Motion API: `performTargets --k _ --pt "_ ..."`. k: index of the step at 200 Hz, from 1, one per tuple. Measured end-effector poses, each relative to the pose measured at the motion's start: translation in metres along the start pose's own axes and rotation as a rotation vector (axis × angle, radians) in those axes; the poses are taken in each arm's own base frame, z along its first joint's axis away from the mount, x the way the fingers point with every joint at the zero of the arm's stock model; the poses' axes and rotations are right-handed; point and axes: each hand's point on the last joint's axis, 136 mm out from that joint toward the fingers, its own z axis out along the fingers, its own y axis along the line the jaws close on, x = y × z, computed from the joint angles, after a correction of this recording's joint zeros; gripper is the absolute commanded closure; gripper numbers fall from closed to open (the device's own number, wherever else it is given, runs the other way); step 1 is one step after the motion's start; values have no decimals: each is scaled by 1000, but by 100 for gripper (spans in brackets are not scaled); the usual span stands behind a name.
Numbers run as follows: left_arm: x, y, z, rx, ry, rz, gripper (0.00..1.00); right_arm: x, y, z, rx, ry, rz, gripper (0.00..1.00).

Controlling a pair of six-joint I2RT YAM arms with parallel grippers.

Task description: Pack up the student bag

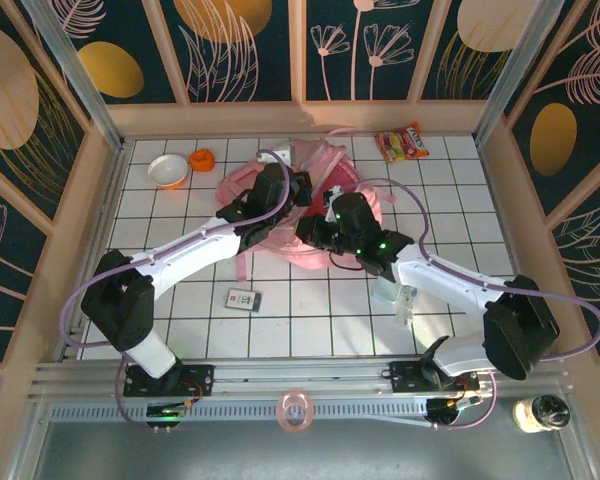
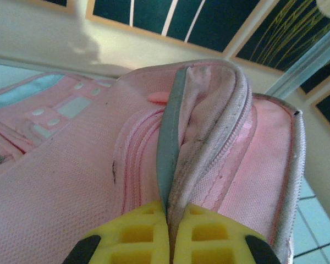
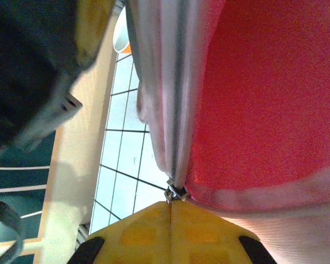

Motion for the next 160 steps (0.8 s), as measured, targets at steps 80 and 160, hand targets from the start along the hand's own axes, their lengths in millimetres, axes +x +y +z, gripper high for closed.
performTargets --k 80,160 --pt "-28 -9 -3 9 -66 -140 100 6 12 40 3 -113 97 100" --pt "-37 15 -1 -70 -96 -139 100 1 29 99 -23 -205 139 81"
